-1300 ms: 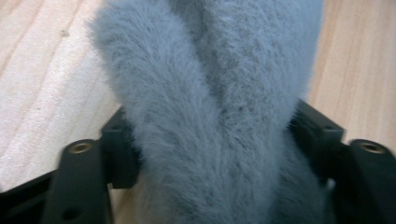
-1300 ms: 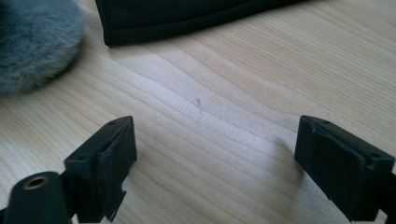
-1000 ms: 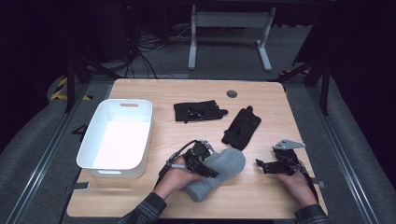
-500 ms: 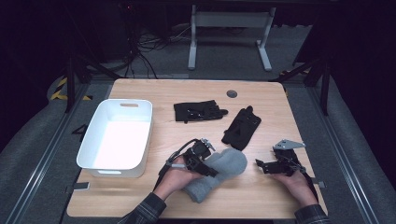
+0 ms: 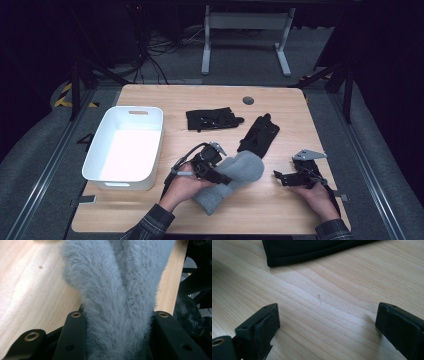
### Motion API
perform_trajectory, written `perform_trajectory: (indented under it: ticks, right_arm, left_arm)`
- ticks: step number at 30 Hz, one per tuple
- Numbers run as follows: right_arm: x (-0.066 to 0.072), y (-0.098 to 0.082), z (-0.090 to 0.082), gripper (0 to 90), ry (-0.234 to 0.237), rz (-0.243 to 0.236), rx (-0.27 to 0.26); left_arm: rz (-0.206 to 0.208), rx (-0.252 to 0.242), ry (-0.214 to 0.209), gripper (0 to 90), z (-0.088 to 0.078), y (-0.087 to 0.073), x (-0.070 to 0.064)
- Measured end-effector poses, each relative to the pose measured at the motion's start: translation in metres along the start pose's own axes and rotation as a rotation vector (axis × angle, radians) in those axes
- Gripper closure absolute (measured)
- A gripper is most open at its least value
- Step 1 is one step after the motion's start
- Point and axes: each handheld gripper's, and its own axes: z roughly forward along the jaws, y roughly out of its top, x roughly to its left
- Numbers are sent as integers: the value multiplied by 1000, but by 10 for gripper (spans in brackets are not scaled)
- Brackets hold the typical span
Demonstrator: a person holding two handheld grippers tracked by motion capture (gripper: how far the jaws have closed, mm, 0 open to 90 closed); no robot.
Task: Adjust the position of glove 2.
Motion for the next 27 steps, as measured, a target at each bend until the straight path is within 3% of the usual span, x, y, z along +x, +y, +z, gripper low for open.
perform_trajectory:
  ticks: [8,13,27]
  right_arm:
    - [0,0,0,59,-1,-1,0]
    - [0,0,0,59,-1,-1,1]
    - [0,0,0,59,-1,-1,0]
  left_arm:
    - [-15,-46,34,633,-27,5,3]
    - [-18,-62,34,633,-42,6,7]
    - [-57,-100,141,632,-98,0,18]
